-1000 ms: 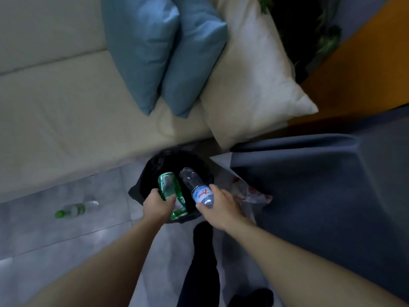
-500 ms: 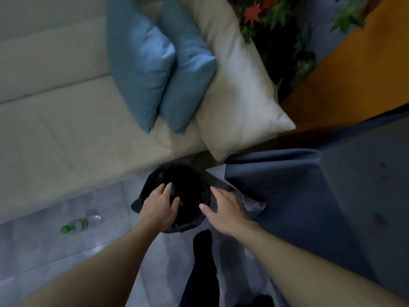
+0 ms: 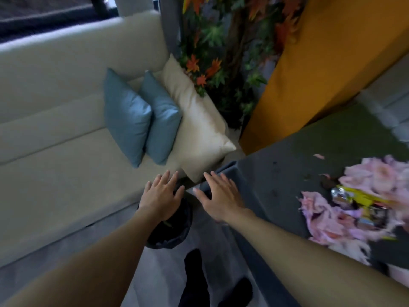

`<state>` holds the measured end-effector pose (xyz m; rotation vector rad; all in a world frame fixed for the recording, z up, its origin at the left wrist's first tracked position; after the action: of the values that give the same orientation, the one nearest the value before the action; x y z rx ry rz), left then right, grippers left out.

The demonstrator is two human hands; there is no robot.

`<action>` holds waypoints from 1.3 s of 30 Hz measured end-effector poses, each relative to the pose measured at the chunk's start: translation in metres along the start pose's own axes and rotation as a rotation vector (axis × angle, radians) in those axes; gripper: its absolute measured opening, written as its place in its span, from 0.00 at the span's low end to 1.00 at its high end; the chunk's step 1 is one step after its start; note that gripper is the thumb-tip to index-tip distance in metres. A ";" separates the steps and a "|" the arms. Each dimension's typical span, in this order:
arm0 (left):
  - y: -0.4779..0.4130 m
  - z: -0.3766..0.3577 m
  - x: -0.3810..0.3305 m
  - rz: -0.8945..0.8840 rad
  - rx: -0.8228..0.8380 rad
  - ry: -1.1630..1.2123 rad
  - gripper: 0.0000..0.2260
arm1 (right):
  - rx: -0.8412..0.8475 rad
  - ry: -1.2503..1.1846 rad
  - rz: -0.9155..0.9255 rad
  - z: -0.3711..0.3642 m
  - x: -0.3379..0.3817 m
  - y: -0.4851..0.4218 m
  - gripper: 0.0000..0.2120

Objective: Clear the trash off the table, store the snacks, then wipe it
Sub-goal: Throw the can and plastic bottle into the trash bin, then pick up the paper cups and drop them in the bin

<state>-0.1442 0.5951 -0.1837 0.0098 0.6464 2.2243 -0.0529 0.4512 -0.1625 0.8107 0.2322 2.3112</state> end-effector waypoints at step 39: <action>0.177 -0.070 -0.557 -0.773 0.129 -0.119 0.26 | -0.510 -0.408 -0.658 0.129 -0.341 0.418 0.44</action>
<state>0.0941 0.0730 -0.0540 -0.0360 0.5962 1.4262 0.0001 -0.0942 -0.0751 0.7687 -0.2371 1.4552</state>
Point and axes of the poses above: each hand's wrist, its own y-axis away from the middle knuckle, its own z-axis out of the back of the hand, x = y × z, the point moved 10 cm from there along -y, towards the middle knuckle, and after that the axes turned 8 degrees about z, right-handed, at the moved point
